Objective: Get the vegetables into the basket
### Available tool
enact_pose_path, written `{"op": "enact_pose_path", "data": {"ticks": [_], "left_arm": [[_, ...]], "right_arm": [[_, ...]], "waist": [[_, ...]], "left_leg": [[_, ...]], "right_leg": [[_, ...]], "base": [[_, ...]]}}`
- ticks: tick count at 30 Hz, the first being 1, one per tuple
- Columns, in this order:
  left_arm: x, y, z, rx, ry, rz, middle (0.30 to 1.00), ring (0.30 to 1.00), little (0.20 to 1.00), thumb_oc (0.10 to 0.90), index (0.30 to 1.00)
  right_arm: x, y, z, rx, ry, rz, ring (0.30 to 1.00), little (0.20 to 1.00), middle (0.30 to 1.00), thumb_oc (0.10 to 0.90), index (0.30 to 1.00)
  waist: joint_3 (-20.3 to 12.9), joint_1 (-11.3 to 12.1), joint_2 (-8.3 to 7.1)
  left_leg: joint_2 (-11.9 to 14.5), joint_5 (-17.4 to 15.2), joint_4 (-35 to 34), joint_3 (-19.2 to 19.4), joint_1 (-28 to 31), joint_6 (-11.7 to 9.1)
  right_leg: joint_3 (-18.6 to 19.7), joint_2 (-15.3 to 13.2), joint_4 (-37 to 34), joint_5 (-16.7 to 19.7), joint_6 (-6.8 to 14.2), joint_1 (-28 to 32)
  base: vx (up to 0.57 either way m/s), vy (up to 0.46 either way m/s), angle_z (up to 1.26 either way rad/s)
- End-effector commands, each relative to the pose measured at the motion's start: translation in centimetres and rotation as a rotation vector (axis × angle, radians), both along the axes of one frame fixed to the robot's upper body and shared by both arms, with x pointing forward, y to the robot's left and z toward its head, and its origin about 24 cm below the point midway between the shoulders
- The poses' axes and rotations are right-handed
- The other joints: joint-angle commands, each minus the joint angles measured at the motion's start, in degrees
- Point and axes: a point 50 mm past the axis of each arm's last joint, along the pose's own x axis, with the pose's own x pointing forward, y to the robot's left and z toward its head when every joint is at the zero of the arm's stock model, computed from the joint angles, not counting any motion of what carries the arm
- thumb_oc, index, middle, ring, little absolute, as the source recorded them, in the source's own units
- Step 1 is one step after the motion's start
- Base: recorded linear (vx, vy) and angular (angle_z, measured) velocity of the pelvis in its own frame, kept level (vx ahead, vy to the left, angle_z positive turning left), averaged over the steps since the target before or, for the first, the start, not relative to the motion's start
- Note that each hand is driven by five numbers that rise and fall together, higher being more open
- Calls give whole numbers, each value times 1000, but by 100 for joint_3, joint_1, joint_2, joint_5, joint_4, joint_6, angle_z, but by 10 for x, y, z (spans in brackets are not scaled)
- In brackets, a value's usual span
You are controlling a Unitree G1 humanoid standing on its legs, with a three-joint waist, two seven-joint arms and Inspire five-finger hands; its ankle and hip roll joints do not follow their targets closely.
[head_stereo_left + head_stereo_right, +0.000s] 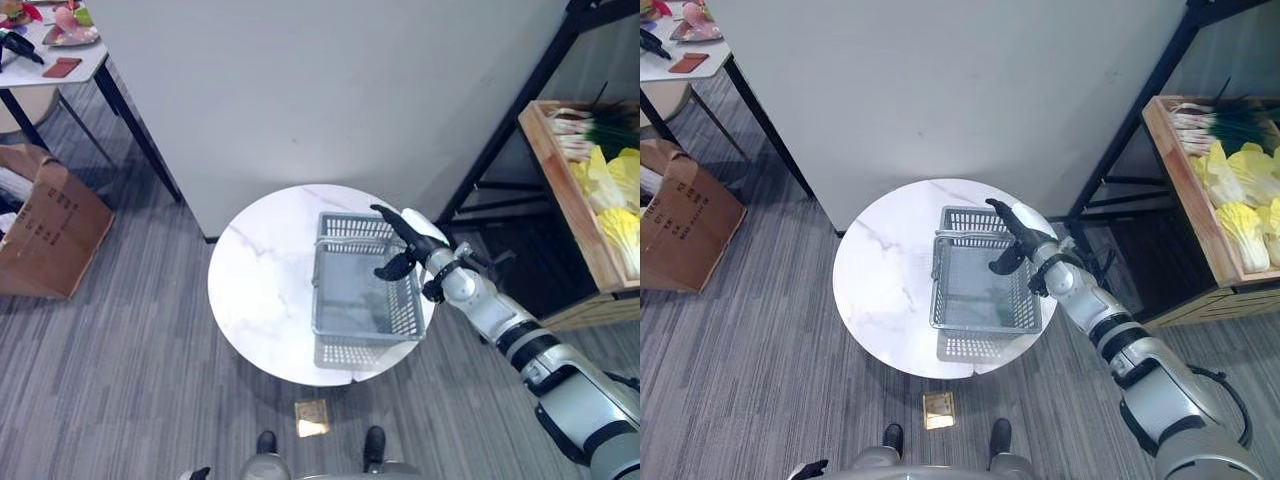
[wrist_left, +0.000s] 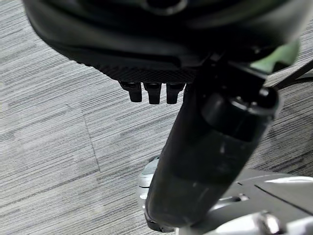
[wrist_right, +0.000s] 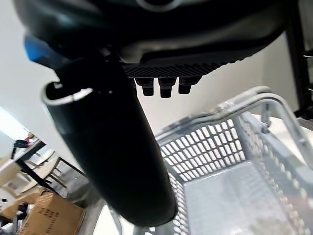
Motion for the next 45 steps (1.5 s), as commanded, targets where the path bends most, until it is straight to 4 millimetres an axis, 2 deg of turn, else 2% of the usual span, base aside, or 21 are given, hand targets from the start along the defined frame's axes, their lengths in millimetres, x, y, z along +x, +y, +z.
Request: {"op": "enact_pose_path", "data": {"ticks": [1,7,13,14,15,16,20,21,27,31,32,33,35,38,43,44,45], "left_arm": [[15,3,3,35,-17,-75,1000,1000,1000,900,1000],[25,1,4,39,-46,-98,1000,1000,1000,900,1000],[31,0,5,41,-58,-134,1000,1000,1000,900,1000],[31,0,5,41,-58,-133,1000,1000,1000,900,1000],[33,0,5,42,-61,-142,1000,1000,1000,900,1000],[35,-1,6,45,-68,-147,1000,1000,1000,900,1000],[38,-1,6,47,-73,-157,1000,1000,1000,900,1000],[39,-1,6,46,-72,-162,1000,1000,1000,900,1000],[42,-5,6,41,-80,-178,1000,1000,1000,900,1000],[41,-6,5,38,-74,-187,1000,1000,1000,900,1000],[40,-6,5,37,-70,-182,1000,1000,1000,900,1000],[38,-6,5,34,-66,-178,1000,1000,1000,900,1000],[35,-4,4,36,-60,-153,1000,1000,1000,900,1000],[31,-3,4,34,-51,-122,1000,1000,1000,900,1000],[18,3,3,35,-13,-101,1000,1000,1000,900,1000],[18,3,3,35,-13,-102,1000,1000,1000,900,1000],[15,5,3,32,-7,-87,1000,1000,1000,900,1000]], "right_arm": [[30,24,69,-23,-263,43,1000,1000,1000,900,1000],[40,15,65,-49,-242,-44,1000,1000,1000,900,1000],[46,2,68,-155,-241,-91,1000,1000,1000,900,1000],[46,2,68,-155,-241,-90,953,953,953,867,953],[47,-3,69,-202,-249,-102,553,553,553,580,553],[47,-9,70,-234,-260,-122,300,300,300,400,300],[48,-14,70,-269,-253,-137,300,300,300,400,300],[49,-21,69,-273,-236,-171,300,300,300,400,300],[46,-34,57,-250,-189,-237,300,300,300,400,300],[45,-25,58,-259,-208,-181,300,300,300,400,300],[44,-6,68,-273,-267,-72,300,300,300,400,300],[41,4,72,-307,-295,-1,300,300,300,400,300],[30,22,93,-326,-398,142,300,300,300,400,300],[12,30,99,-295,-454,244,300,300,300,400,300],[-21,24,115,-229,-487,366,300,300,300,400,300],[-21,23,115,-229,-487,365,300,300,300,400,300],[-32,20,115,-201,-493,386,300,300,300,400,300]], "waist": [[41,80,-222],[106,165,-199],[205,232,-192],[204,230,-192],[222,251,-189],[252,288,-182],[254,313,-166],[244,334,-159],[186,346,-135],[154,320,-135],[141,271,-150],[138,246,-162],[132,149,-186],[110,58,-204],[24,-106,-221],[24,-102,-222],[2,-174,-206]], "left_leg": [[80,0,20,-310,-91,36],[72,33,34,-383,-200,46],[37,43,96,-476,-352,66],[36,42,98,-477,-356,66],[30,43,113,-496,-385,68],[17,48,131,-522,-445,73],[-2,60,130,-568,-506,80],[-17,69,123,-587,-519,83],[-54,55,131,-628,-531,101],[-66,32,133,-617,-507,109],[-65,16,134,-593,-484,107],[-62,-3,143,-578,-468,107],[-59,-34,172,-524,-440,105],[-54,-91,204,-455,-373,107],[-47,-166,204,-335,-223,115],[-47,-167,204,-333,-221,115],[-55,-187,199,-279,-179,116]], "right_leg": [[55,-373,389,-251,268,100],[20,-376,391,-239,259,40],[1,-393,454,-242,253,-73],[1,-394,455,-243,253,-75],[-3,-399,464,-240,254,-93],[-16,-403,470,-242,259,-118],[-43,-414,469,-234,267,-154],[-59,-421,463,-229,272,-158],[-81,-443,440,-238,269,-117],[-82,-450,430,-242,273,-93],[-64,-456,422,-239,279,-85],[-51,-457,421,-242,282,-81],[-2,-460,414,-239,287,-74],[44,-471,394,-242,294,-38],[126,-488,352,-233,318,30],[127,-488,352,-233,318,31],[162,-491,336,-226,328,48]], "base": [[-29,3,4],[-16,-1,3],[-18,2,7],[-17,11,6],[-17,4,7],[-17,8,6],[4,6,7],[17,11,6],[12,9,3],[0,0,0],[0,0,0],[0,0,0],[5,21,-6],[21,21,-8],[21,20,-12],[6,28,-15],[1,23,-10]]}}
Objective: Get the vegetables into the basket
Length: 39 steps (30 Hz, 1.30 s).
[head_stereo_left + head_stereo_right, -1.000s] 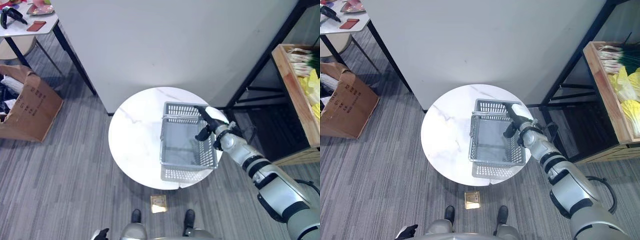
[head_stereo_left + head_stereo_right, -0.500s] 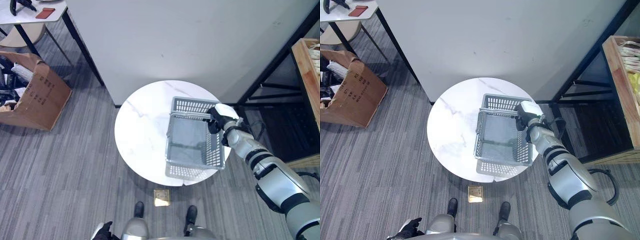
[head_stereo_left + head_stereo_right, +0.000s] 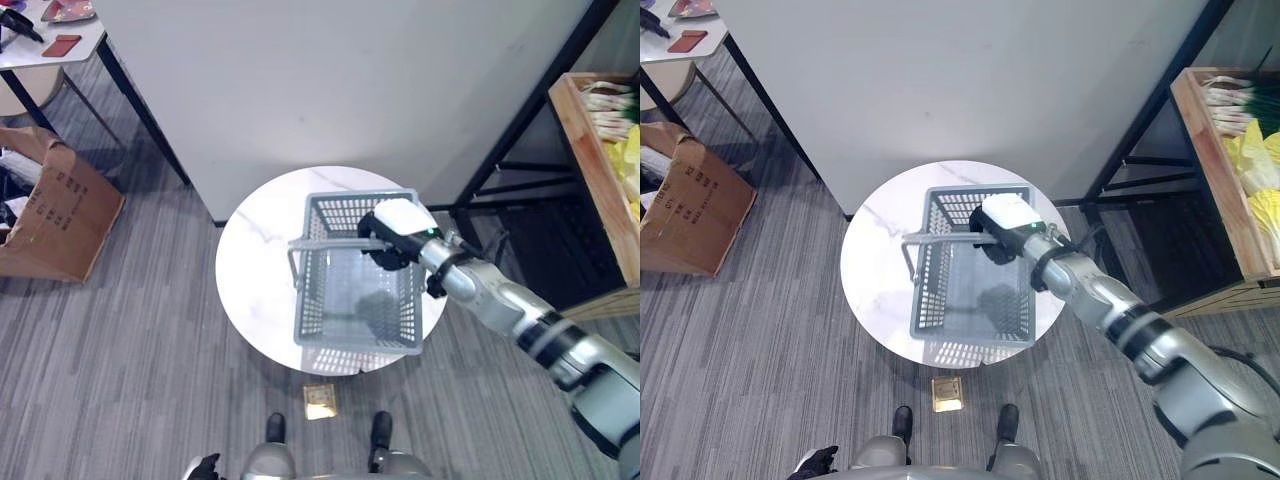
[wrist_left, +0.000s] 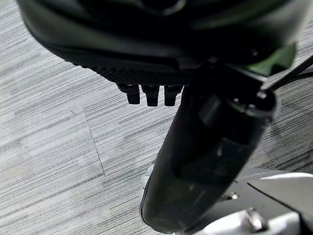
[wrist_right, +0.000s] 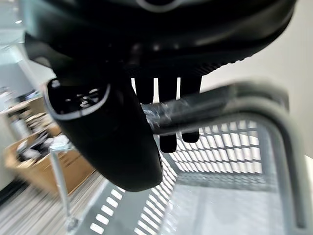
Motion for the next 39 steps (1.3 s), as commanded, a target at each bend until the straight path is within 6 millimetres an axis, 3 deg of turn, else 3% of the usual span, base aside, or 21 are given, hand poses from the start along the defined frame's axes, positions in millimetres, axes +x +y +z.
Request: {"op": "enact_pose_path", "data": {"ticks": [1,9,16,19,20,22,24,27,32,34,36,39], "left_arm": [[2,11,3,26,17,-22,1000,1000,1000,900,1000],[-6,13,2,28,38,-26,1000,1000,1000,900,1000],[-4,16,3,39,26,-31,1000,1000,1000,900,1000],[2,20,5,47,9,-21,1000,1000,1000,900,1000],[3,20,5,53,8,-32,1000,1000,1000,900,1000],[8,22,7,60,-9,-36,1000,1000,1000,900,1000],[13,23,8,66,-22,-57,1000,1000,1000,900,1000],[11,28,9,77,-8,-66,1000,1000,1000,900,1000],[7,34,11,86,6,-65,1000,1000,1000,900,1000],[5,37,11,92,11,-57,1000,1000,1000,900,1000],[3,38,11,93,19,-51,1000,1000,1000,900,1000],[3,35,10,85,24,-57,1000,1000,1000,900,1000]], "right_arm": [[2,2,73,167,-235,69,300,300,300,400,300],[-34,-10,70,172,-251,107,300,300,300,400,300],[-55,-35,60,225,-265,12,300,300,300,400,300],[-58,-43,55,222,-272,-30,300,300,300,400,300],[-56,-46,55,206,-281,-49,300,300,300,400,300],[-52,-43,58,217,-302,-49,300,300,300,400,300],[-52,-45,59,252,-310,-63,300,300,300,400,300],[-54,-47,58,247,-307,-65,300,300,300,400,300],[-54,-46,60,231,-310,-54,300,300,300,400,300],[-54,-42,62,246,-319,-41,300,300,300,400,300],[-55,-41,61,247,-315,-37,300,300,300,400,300],[-60,-44,61,225,-313,-40,300,300,300,400,300]], "waist": [[-218,-98,-320],[-215,-269,-303],[-37,-573,-340],[30,-715,-378],[79,-798,-386],[150,-831,-429],[232,-769,-314],[185,-692,-184],[42,-541,-135],[-39,-390,-222],[-69,-364,-255],[-71,-446,-212]], "left_leg": [[-8,-195,180,-150,-70,112],[-57,-356,435,37,-51,141],[-286,-700,971,329,-236,322],[-475,-746,964,512,-248,427],[-547,-796,962,629,-227,456],[-553,-767,1013,874,-324,484],[-339,-674,1008,1203,-428,518],[-166,-454,874,1474,-532,514],[-21,-264,744,1825,-638,501],[59,-326,814,2045,-642,357],[142,-256,840,2201,-631,271],[308,-51,826,2195,-679,113]], "right_leg": [[211,-478,319,-207,370,102],[338,-545,308,-146,422,80],[775,-766,580,126,588,-304],[1039,-891,627,574,709,-544],[1148,-958,556,945,810,-650],[1271,-963,508,1193,848,-906],[705,-981,838,732,700,-964],[209,-993,1473,218,585,-711],[-67,-1029,1970,-113,507,-441],[-529,-1144,1560,-215,613,-88],[-779,-1039,1274,-339,621,-3],[-739,-800,1039,-529,523,39]], "base": [[0,33,-8],[-20,34,-11],[-75,129,-27],[-113,175,-32],[-162,145,-45],[-261,111,-69],[-318,83,-120],[-216,58,-99],[-112,-15,-58],[-37,-149,-55],[-40,-184,-68],[-19,-251,-38]]}}
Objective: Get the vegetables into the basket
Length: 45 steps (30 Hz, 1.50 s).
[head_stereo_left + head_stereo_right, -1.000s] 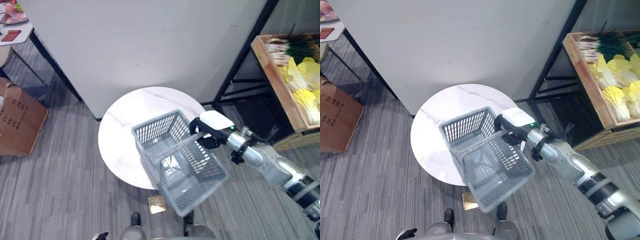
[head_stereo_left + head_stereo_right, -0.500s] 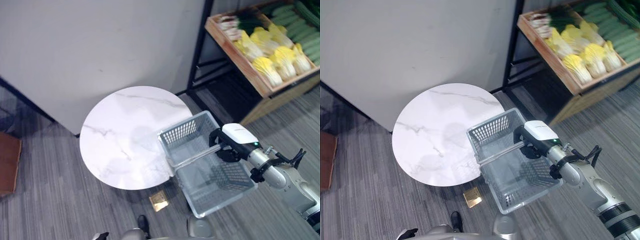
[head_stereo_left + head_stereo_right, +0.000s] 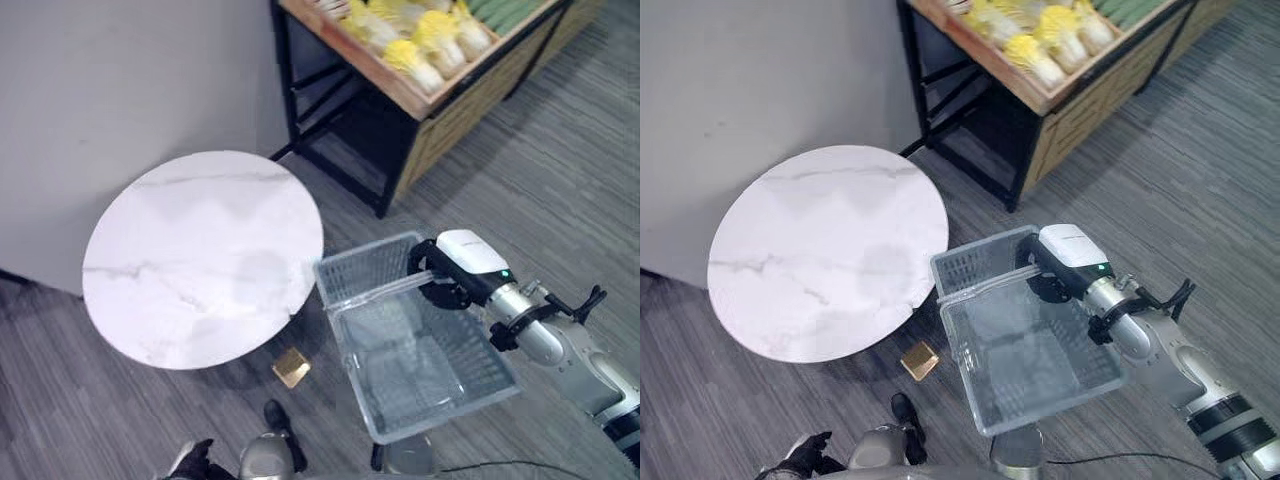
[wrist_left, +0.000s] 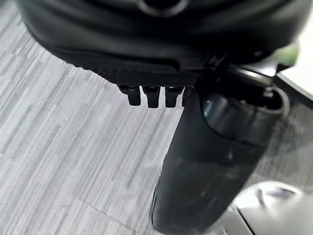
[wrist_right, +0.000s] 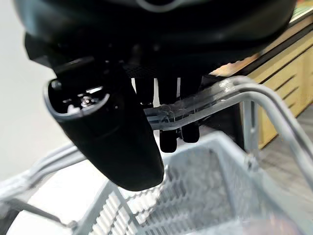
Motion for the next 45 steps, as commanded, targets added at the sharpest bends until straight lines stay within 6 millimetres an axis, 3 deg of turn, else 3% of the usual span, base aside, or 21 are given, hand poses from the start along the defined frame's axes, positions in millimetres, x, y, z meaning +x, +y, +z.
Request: {"op": "enact_pose_path", "data": {"ticks": [1,2,3,6,9,10,11,12,14,18,19,20,21,26,34,35,36,37,39,41,45], "left_arm": [[-12,16,2,56,53,-16,1000,1000,1000,900,1000],[-12,16,2,56,53,-17,1000,1000,1000,900,1000],[-11,9,0,38,48,-25,1000,1000,1000,900,1000],[-11,6,-1,32,46,-25,1000,1000,1000,900,1000],[-3,-3,-1,14,12,-16,1000,1000,1000,900,1000],[1,-4,-1,11,-2,-16,1000,1000,1000,900,1000],[4,-6,-1,8,-20,-6,1000,1000,1000,900,1000],[6,-8,0,4,-39,13,1000,1000,1000,900,1000],[6,-9,-1,-1,-52,41,1000,1000,1000,900,1000],[5,-6,0,6,-48,34,1000,1000,1000,900,1000],[5,-4,0,16,-48,29,1000,1000,1000,900,1000],[5,-4,0,16,-48,30,1000,1000,1000,900,1000],[3,-3,0,19,-45,42,1000,1000,1000,900,1000],[-3,-2,-1,15,-26,42,1000,1000,1000,900,1000],[1,10,4,47,-41,20,1000,1000,1000,900,1000],[2,14,5,59,-44,19,1000,1000,1000,900,1000],[2,17,6,66,-49,27,1000,1000,1000,900,1000],[4,21,8,78,-58,33,1000,1000,1000,900,1000],[4,24,10,88,-65,39,1000,1000,1000,900,1000],[5,24,10,88,-70,39,1000,1000,1000,900,1000],[8,22,10,80,-71,17,1000,1000,1000,900,1000]], "right_arm": [[0,21,68,107,-333,130,300,300,300,400,300],[0,21,68,107,-333,129,300,300,300,400,300],[-5,16,70,93,-333,126,300,300,300,400,300],[-7,14,70,79,-332,122,300,300,300,400,300],[-10,7,72,62,-344,100,300,300,300,400,300],[-9,8,73,67,-355,103,300,300,300,400,300],[-7,8,75,72,-358,104,300,300,300,400,300],[-3,10,75,79,-355,114,300,300,300,400,300],[2,12,73,97,-344,118,300,300,300,400,300],[5,11,75,113,-334,122,300,300,300,400,300],[6,14,73,135,-323,130,300,300,300,400,300],[7,14,73,135,-323,131,300,300,300,400,300],[7,17,71,135,-304,148,300,300,300,400,300],[3,9,63,126,-258,108,300,300,300,400,300],[7,-17,43,112,-250,-64,300,300,300,400,300],[8,-22,40,125,-253,-95,300,300,300,400,300],[9,-24,38,123,-256,-109,300,300,300,400,300],[11,-26,38,119,-262,-125,300,300,300,400,300],[9,-35,32,114,-252,-175,300,300,300,400,300],[9,-37,29,119,-254,-192,300,300,300,400,300],[4,-51,18,106,-208,-253,300,300,300,400,300]], "waist": [[-559,125,-311],[-558,130,-308],[-534,14,-190],[-529,-17,-129],[-494,-128,-21],[-435,-119,-22],[-390,-30,-47],[-365,89,-64],[-362,264,-106],[-446,333,-124],[-435,395,-135],[-425,398,-141],[-438,403,-143],[-509,349,-150],[-399,223,-309],[-362,228,-321],[-318,288,-309],[-293,370,-287],[-355,354,-304],[-369,378,-350],[-541,362,-379]], "left_leg": [[-131,-151,246,-432,-446,-153],[-129,-148,242,-432,-442,-155],[33,117,49,-370,-378,-302],[98,241,-51,-361,-335,-365],[333,412,-10,-391,-301,-563],[362,449,137,-425,-396,-492],[242,353,260,-905,-451,-450],[-48,222,285,-1649,-557,-356],[-488,5,157,-2715,-666,-228],[-601,295,-163,-3449,-930,-263],[-742,279,-142,-3882,-953,-254],[-743,265,-132,-3873,-943,-252],[-861,132,5,-4026,-894,-226],[-874,-24,10,-3695,-701,-114],[-1008,-316,75,-2810,-608,237],[-987,-335,100,-2713,-602,263],[-930,-373,98,-2623,-564,272],[-846,-352,83,-2499,-575,260],[-809,-322,-20,-2352,-495,210],[-815,-327,-53,-2253,-433,203],[-759,-334,-115,-2160,-301,105]], "right_leg": [[-178,-544,141,-41,510,251],[-178,-541,139,-40,509,254],[-132,-349,8,-119,438,261],[-112,-270,-43,-132,408,281],[-19,-8,-210,-189,284,370],[-3,27,-197,-119,214,308],[128,50,-188,-134,179,272],[264,70,-163,-113,155,213],[638,185,-140,-136,112,178],[1110,349,-150,-100,91,174],[1331,428,-105,-128,88,176],[1341,426,-97,-138,89,183],[1599,472,-90,-148,114,191],[1828,353,-114,-119,200,194],[2367,36,-37,346,630,-344],[2302,18,76,366,648,-441],[2002,-68,226,335,631,-485],[1408,-243,380,329,574,-520],[1008,-386,219,391,554,-381],[832,-451,123,558,564,-398],[744,-401,-313,546,555,-191]], "base": [[-22,-240,-12],[-36,-347,-12],[-17,-189,-26],[-6,-188,-33],[-18,-258,-15],[-78,-187,-10],[-79,-117,-45],[12,-120,-79],[62,-137,-90],[105,-17,-92],[101,39,-37],[103,75,-98],[41,56,-126],[54,179,-74],[-52,224,-55],[-58,91,-60],[-112,61,-91],[-105,16,-128],[-37,12,-100],[21,-1,-19],[77,-69,-21]]}}
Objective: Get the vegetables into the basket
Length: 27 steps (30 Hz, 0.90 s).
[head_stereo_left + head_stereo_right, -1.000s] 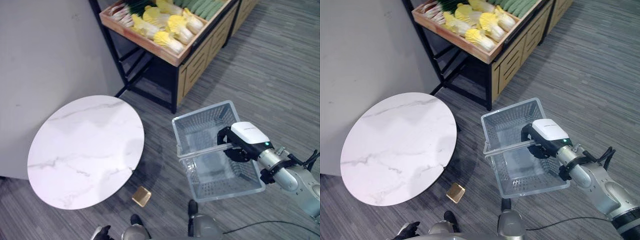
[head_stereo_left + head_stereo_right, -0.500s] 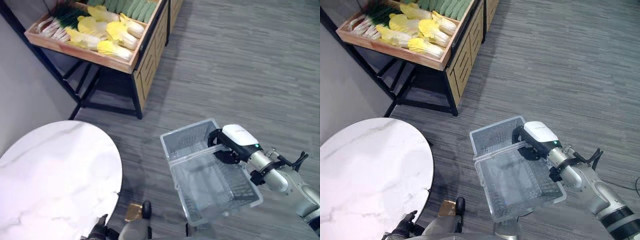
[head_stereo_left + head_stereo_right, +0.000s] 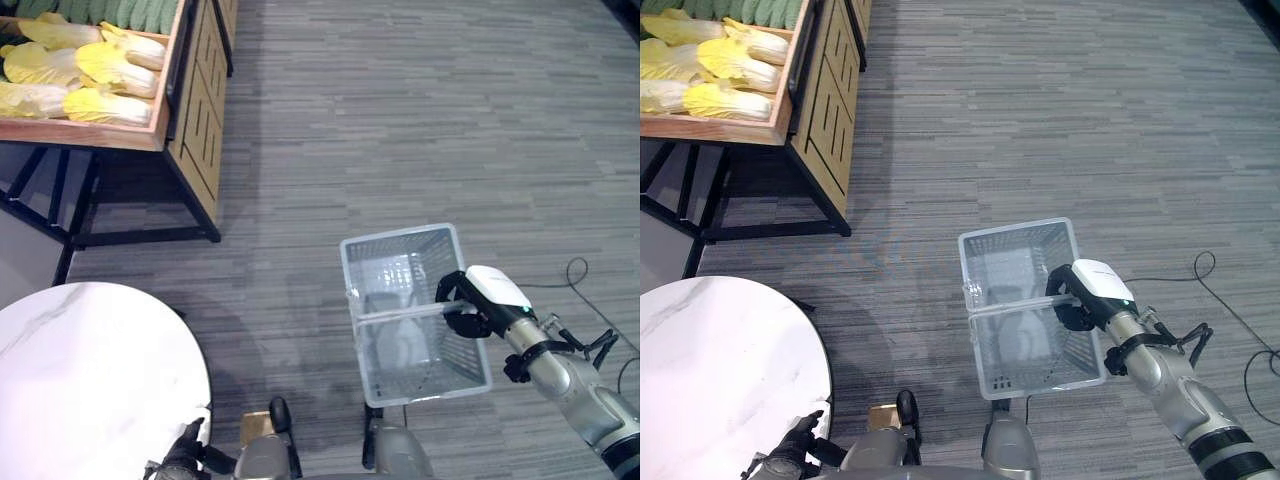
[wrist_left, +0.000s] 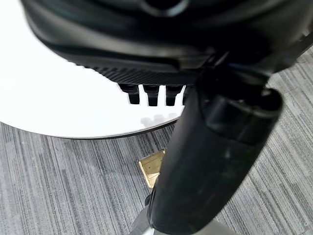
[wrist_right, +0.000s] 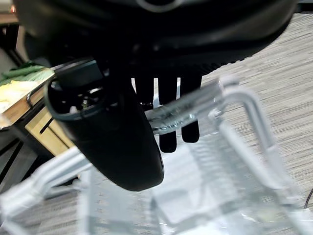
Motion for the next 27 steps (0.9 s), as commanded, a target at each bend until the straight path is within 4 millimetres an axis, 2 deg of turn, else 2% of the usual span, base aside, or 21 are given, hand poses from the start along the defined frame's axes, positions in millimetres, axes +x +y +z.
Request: {"op": "enact_pose_path", "data": {"ticks": [1,7,8,9,10,12,13,14,16,23,24,27], "left_arm": [[-17,13,-1,43,54,14,1000,1000,1000,900,1000],[0,5,2,38,12,-59,1000,1000,1000,900,1000],[3,4,2,38,1,-68,1000,1000,1000,900,1000],[7,0,3,34,-15,-88,1000,1000,1000,900,1000],[7,1,3,34,-15,-88,1000,1000,1000,900,1000],[13,-2,4,30,-40,-96,1000,1000,1000,900,1000],[13,-2,4,30,-40,-96,1000,1000,1000,900,1000],[17,-6,5,22,-57,-109,1000,1000,1000,900,1000],[24,-11,6,17,-80,-128,1000,1000,1000,900,1000],[31,-10,8,44,-80,-173,1000,1000,1000,900,1000],[30,-9,8,49,-73,-171,1000,1000,1000,900,1000],[25,-6,6,71,-42,-173,1000,1000,1000,900,1000]], "right_arm": [[22,-10,70,-2,-337,-10,300,300,300,400,300],[14,-32,41,-20,-205,-107,300,300,300,400,300],[10,-39,33,-25,-178,-143,300,300,300,400,300],[2,-54,13,-24,-116,-234,300,300,300,400,300],[2,-54,13,-24,-116,-234,300,300,300,400,300],[-8,-66,-5,-2,-64,-323,300,300,300,400,300],[-8,-66,-5,-2,-65,-323,300,300,300,400,300],[-19,-76,-24,63,-25,-444,300,300,300,400,300],[-24,-86,-38,123,-9,-565,300,300,300,400,300],[-25,-104,-48,42,51,-647,300,300,300,400,300],[-22,-102,-45,20,53,-617,300,300,300,400,300],[-32,-112,-52,22,74,-690,300,300,300,400,300]], "waist": [[-520,204,-180],[-655,130,-110],[-670,119,-95],[-714,92,-62],[-712,92,-62],[-737,64,-26],[-737,64,-27],[-752,42,25],[-720,35,95],[-507,53,234],[-479,44,247],[-392,23,289]], "left_leg": [[138,-82,278,-601,-296,-441],[288,41,85,-662,-104,-580],[305,50,71,-674,-80,-596],[334,68,37,-699,-28,-621],[335,68,34,-701,-23,-622],[353,86,13,-699,3,-640],[355,86,11,-699,5,-641],[371,111,-11,-713,18,-657],[402,116,0,-723,5,-663],[531,142,166,-793,-113,-710],[557,163,179,-819,-141,-727],[648,194,365,-933,-284,-786]], "right_leg": [[151,-305,143,27,600,-68],[99,-144,56,-153,536,161],[84,-122,49,-172,523,191],[67,-77,15,-206,505,262],[65,-75,13,-206,504,268],[61,-50,-26,-217,499,308],[59,-48,-27,-217,498,311],[55,-41,-35,-237,496,322],[83,-25,86,-305,470,269],[164,101,686,-592,328,-71],[148,128,762,-640,302,-116],[125,226,954,-774,197,-205]], "base": [[125,-120,-4],[69,-93,-10],[71,-96,-2],[53,-76,4],[51,-65,20],[23,-35,18],[33,-46,2],[31,-46,-1],[21,-55,0],[0,-62,-3],[30,-129,-1],[48,-157,6]]}}
